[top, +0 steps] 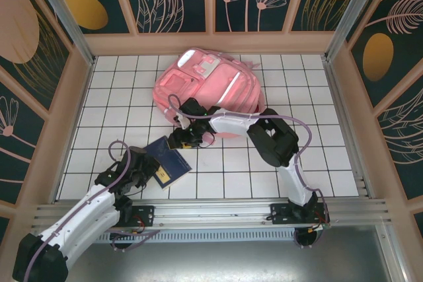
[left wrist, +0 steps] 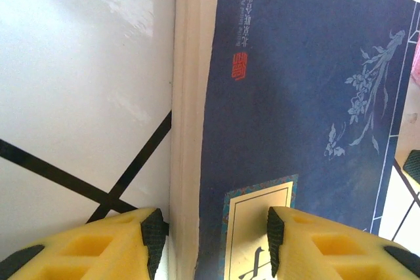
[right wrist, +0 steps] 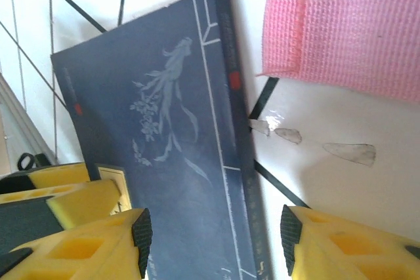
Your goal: Pack the student bag
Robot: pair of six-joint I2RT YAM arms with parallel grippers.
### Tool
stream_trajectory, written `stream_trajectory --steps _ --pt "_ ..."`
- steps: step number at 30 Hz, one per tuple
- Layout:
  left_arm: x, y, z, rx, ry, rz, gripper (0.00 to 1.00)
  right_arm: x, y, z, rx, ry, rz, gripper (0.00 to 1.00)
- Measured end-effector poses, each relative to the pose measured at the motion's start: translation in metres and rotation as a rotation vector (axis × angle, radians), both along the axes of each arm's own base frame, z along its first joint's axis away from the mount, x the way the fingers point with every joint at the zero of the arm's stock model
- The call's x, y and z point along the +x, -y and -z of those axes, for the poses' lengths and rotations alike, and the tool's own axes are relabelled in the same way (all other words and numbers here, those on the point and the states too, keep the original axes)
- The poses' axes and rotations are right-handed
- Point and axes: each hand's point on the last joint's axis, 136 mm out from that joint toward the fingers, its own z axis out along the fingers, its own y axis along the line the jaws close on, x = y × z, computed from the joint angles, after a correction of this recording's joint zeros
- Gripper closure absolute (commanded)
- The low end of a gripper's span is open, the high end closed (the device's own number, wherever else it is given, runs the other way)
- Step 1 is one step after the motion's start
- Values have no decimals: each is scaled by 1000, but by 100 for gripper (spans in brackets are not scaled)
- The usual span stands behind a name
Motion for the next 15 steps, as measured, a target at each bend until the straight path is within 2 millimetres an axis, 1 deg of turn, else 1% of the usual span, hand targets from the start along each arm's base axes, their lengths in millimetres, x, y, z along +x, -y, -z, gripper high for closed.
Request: stream_trajectory --steps 3,5,7,10,11,13,15 --pt "-1 0 2 6 -4 6 55 -6 -1 9 -20 -10 -18 44" --pt "-1 0 3 13 -10 12 56 -6 -6 6 -14 1 -26 43" --pt "-1 -1 4 20 -18 18 57 -10 -15 9 -13 7 -49 43" --pt "-2 -2 6 30 -34 22 59 -15 -21 7 -8 9 -64 44" --pt "-2 -2 7 31 -36 23 60 -17 -23 8 -6 3 -70 43" --pt "-3 -2 7 36 -39 26 62 -20 -25 5 14 -20 -78 43" --pt "-3 -2 8 39 -40 29 63 -27 -29 3 47 -69 -91 44"
